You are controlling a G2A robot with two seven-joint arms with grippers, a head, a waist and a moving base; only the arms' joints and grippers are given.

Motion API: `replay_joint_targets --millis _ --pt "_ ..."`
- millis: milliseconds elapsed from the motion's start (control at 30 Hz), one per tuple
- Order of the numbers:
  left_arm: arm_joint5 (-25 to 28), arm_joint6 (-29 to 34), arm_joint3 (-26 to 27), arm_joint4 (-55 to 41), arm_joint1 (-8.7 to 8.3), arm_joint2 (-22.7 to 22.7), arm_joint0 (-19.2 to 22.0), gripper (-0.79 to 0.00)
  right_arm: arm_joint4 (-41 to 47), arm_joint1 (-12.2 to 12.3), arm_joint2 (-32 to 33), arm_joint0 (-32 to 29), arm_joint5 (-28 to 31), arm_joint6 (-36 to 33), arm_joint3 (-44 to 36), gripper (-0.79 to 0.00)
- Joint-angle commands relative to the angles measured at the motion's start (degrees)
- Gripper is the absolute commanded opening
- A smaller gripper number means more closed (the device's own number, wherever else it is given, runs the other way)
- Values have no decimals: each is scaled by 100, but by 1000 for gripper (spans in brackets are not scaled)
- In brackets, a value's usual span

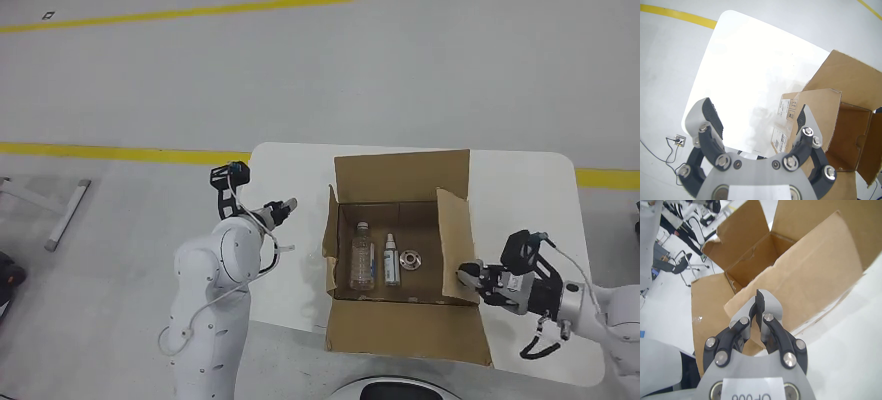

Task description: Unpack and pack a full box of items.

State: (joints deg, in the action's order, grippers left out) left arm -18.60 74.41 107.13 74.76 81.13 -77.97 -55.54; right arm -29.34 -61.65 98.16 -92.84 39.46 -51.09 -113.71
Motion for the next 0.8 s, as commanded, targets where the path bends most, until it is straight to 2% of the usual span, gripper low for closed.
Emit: replay_joint_targets --millis 0,33,133,300,667,767 --pt "370 56 1 -179 -12 42 -65 -502 -35 12 -143 79 -93 -125 74 -785" --pt "647 75 14 -206 -24 101 -90 -785 -77 21 -187 120 -149 -188 108 -785" --pt "1425 97 19 -228 -64 268 -247 -785 -37 39 -229 201 -273 -142 165 -785" --pt "2136 122 70 -233 -117 388 -403 -785 19 86 -140 257 -324 -136 172 -785" --pt "2202 140 70 -303 -126 389 -430 -785 66 159 -9 137 -491 110 101 -785" --pt "2187 -126 29 -577 -125 370 -516 -785 -1 183 -78 144 -549 -26 144 -785"
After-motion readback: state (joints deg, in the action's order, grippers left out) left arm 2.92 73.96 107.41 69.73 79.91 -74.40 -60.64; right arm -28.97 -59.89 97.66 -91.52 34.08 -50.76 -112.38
